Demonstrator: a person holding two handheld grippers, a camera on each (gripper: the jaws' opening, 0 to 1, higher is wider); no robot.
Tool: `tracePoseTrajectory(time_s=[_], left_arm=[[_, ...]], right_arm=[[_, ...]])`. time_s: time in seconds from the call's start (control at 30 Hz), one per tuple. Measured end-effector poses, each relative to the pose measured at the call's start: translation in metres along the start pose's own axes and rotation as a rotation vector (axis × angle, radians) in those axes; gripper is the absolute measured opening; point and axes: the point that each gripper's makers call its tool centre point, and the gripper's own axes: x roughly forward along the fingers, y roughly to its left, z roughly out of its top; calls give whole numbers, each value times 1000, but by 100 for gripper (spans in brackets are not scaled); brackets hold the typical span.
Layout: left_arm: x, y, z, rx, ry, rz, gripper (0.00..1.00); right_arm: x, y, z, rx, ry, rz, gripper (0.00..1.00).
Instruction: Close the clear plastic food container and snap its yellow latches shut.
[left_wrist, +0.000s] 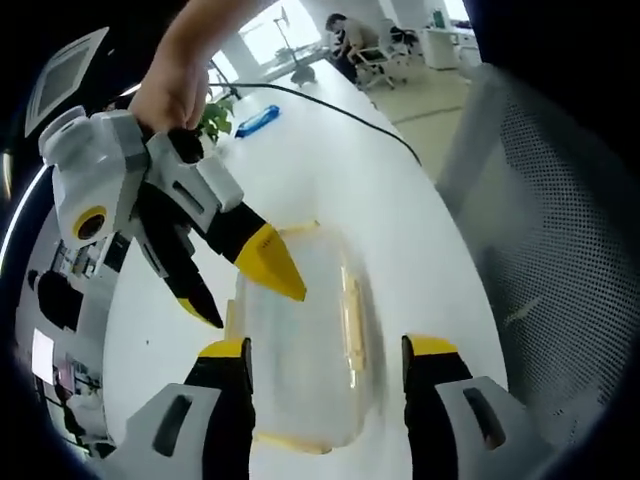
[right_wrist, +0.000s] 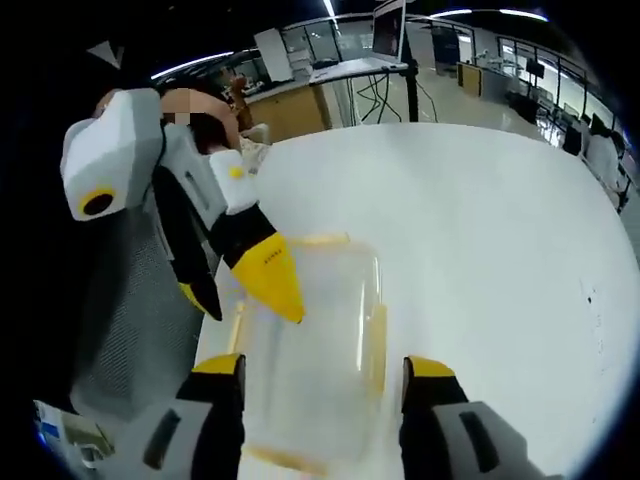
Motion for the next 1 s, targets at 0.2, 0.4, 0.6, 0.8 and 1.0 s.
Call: tracePoseTrajectory(time_s=[0.2, 0.4, 0.6, 0.8, 1.0], left_arm=[[-1, -4, 2, 11, 7, -9, 53], [-6, 7, 2, -13, -2, -15, 52], [-9, 24, -2, -105, -26, -24, 48], [-10, 40, -10, -215, -14, -52, 49], [-6, 51, -13, -261, -3, -62, 47]], right_arm=[[1, 0, -1, 0, 3, -8, 61], [-5, 0, -4, -8, 10, -27, 62], [-16, -5, 5, -2, -42, -97, 61], [-19, -1, 0, 17, -63, -159, 58], [-9, 7, -4, 21, -73, -172, 58]])
